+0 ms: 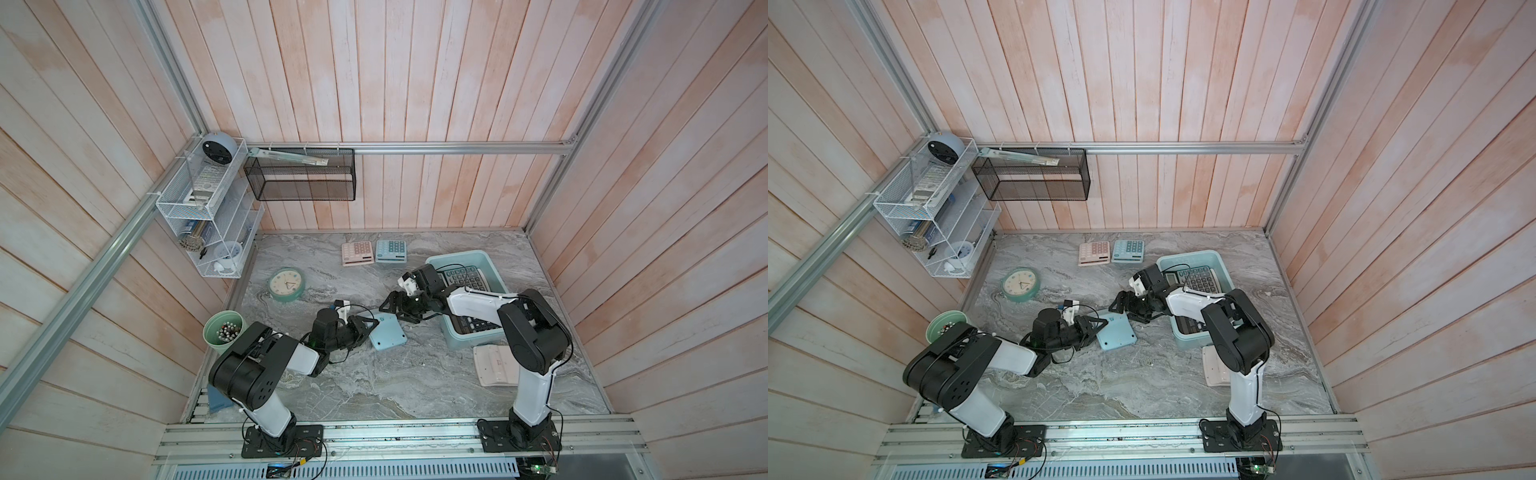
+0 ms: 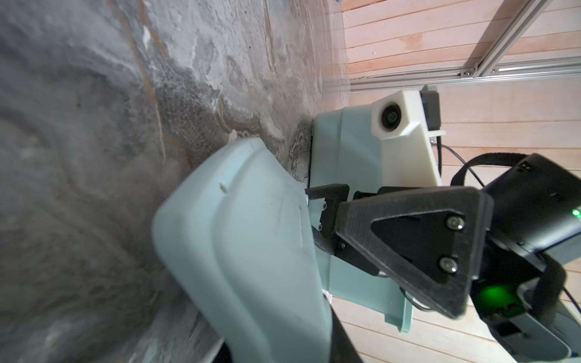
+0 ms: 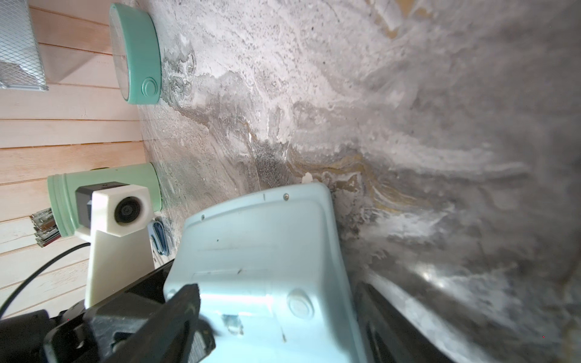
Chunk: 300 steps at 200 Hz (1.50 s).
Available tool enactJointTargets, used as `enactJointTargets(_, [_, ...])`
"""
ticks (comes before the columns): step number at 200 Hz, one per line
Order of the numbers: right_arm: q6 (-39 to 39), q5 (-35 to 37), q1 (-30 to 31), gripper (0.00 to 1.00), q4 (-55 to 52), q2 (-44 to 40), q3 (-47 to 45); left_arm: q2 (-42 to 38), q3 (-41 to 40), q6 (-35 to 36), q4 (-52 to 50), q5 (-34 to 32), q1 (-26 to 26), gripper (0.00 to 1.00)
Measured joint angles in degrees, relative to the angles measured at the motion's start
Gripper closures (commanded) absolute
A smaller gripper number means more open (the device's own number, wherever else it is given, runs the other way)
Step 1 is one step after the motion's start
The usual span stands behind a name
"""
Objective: Put the calculator in the storage box
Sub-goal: Pick up the calculator at the center of the board.
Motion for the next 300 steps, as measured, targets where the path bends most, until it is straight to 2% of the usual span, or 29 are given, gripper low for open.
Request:
enactJointTargets(38, [-0.5,0.9,-0.5,0.02,-2.7,-3.2,-0.5,-7.5,0.3,4.3,-10.8,-2.9,-0.2,0.86])
enactJointTargets(86, [-3.1,3.7,-0.7,0.02,-9.4,-10.2,0.6,-19.4,5.7,13.3,-31.1,-10.8,-2.9,0.86])
enactJointTargets(123, [-5.1,5.2,-1.0,0.02,-14.5,-15.3,3.5,-25.8,12.6,20.5,-46.6,-21.1,-8.0,0.86])
enactJointTargets(160, [-6.0,7.4,-2.6,0.02,-18.8,-21.3,4.0,-28.9,19.1,27.5,-58.9,-35.6,-16.8,0.87])
enactJointTargets(207, [-7.3,12.0,-4.3,0.02,-25.9,-27.3,6.7,-28.5,24.7,35.5,-67.5,-55.8,-29.1,0.87])
enactJointTargets(258, [-7.3,15.9,-5.2,0.02,-29.1,-34.3,6.7,-21.7,30.4,46.0,-69.2,-78.2,-41.6,0.87])
enactJointTargets(300, [-9.3,17.1,-6.5,0.02,-33.5,-36.9,9.8,-14.1,32.9,57.1,-65.5,-94.7,-47.1,0.87])
